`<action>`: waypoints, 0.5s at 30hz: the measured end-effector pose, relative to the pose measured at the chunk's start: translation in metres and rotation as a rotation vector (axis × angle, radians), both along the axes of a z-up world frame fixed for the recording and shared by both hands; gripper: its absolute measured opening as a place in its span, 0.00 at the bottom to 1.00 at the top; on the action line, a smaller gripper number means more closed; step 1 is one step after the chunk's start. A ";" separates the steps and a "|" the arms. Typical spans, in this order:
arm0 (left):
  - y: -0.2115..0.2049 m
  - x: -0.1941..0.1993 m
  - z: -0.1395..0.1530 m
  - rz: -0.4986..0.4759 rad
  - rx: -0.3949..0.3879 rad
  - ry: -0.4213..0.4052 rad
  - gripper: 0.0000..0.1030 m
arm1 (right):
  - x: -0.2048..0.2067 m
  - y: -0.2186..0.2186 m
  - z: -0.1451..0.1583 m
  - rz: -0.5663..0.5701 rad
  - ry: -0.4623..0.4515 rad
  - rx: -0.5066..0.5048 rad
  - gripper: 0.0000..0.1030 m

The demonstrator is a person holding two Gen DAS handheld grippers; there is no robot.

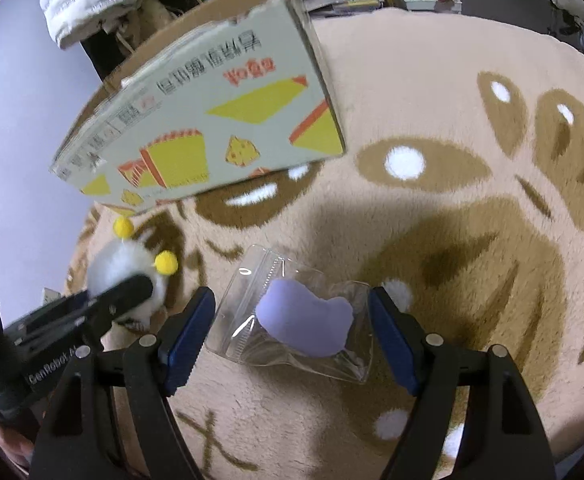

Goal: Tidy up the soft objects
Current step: 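Grasp the bagged purple sponge with the right tool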

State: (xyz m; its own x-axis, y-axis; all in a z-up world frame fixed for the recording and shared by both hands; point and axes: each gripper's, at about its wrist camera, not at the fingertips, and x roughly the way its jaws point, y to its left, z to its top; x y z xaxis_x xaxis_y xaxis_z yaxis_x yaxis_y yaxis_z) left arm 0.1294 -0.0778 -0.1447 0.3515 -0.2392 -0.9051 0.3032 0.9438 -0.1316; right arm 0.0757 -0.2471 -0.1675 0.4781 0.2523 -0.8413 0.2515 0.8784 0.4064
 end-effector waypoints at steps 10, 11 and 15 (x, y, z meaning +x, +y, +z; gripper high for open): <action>0.017 -0.022 0.039 0.016 -0.031 -0.120 0.33 | -0.016 -0.004 0.048 -0.004 -0.180 0.012 0.79; 0.017 -0.024 0.043 0.018 -0.036 -0.135 0.33 | -0.020 -0.005 0.057 -0.006 -0.216 0.002 0.78; 0.024 -0.032 0.061 0.036 -0.048 -0.211 0.33 | -0.031 -0.007 0.084 -0.012 -0.325 -0.034 0.78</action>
